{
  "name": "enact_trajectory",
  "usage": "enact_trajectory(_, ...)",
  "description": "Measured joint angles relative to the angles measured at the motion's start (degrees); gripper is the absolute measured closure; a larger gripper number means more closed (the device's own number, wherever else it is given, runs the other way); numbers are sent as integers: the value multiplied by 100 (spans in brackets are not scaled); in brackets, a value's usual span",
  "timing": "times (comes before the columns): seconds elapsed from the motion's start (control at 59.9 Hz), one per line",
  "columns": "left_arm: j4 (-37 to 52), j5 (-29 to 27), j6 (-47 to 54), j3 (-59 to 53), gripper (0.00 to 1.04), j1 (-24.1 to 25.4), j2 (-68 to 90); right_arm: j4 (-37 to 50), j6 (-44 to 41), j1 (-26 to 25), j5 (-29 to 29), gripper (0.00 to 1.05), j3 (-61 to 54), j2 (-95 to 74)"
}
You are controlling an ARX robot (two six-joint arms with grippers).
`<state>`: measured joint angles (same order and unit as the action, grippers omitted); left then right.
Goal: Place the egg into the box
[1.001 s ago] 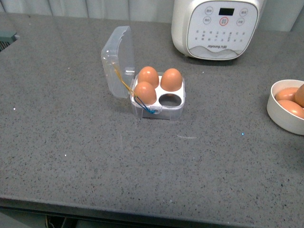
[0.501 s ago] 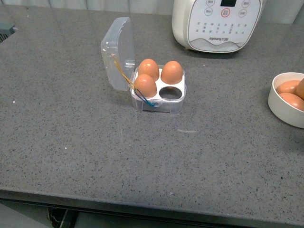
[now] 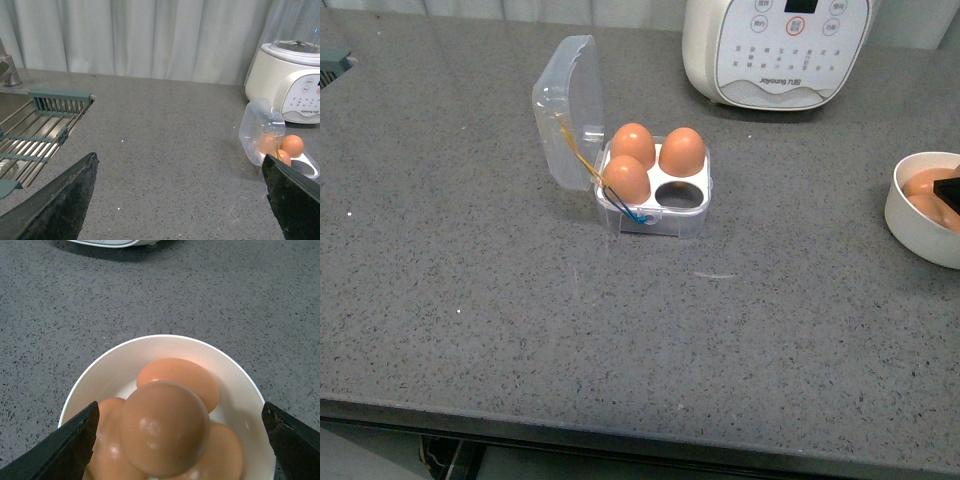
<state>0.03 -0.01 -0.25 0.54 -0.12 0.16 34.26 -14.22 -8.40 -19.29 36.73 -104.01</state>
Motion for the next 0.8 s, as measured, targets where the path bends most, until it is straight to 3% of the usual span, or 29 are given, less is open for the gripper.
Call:
enact_trajectory(0.134, 0, 0, 0, 0, 7, 0, 0, -79, -72, 37, -33, 40, 57, -26)
enact_trajectory(0.284, 0, 0, 0, 0, 7, 0, 0, -96, -103, 63, -24, 60, 66, -26)
enact_trajectory(0.584, 0, 0, 0, 0, 7, 0, 0, -249, 138, 479, 13, 62, 101, 551)
enact_trajectory(0.801, 0, 0, 0, 0, 7, 0, 0, -833, 728, 1679, -57, 62, 957, 898)
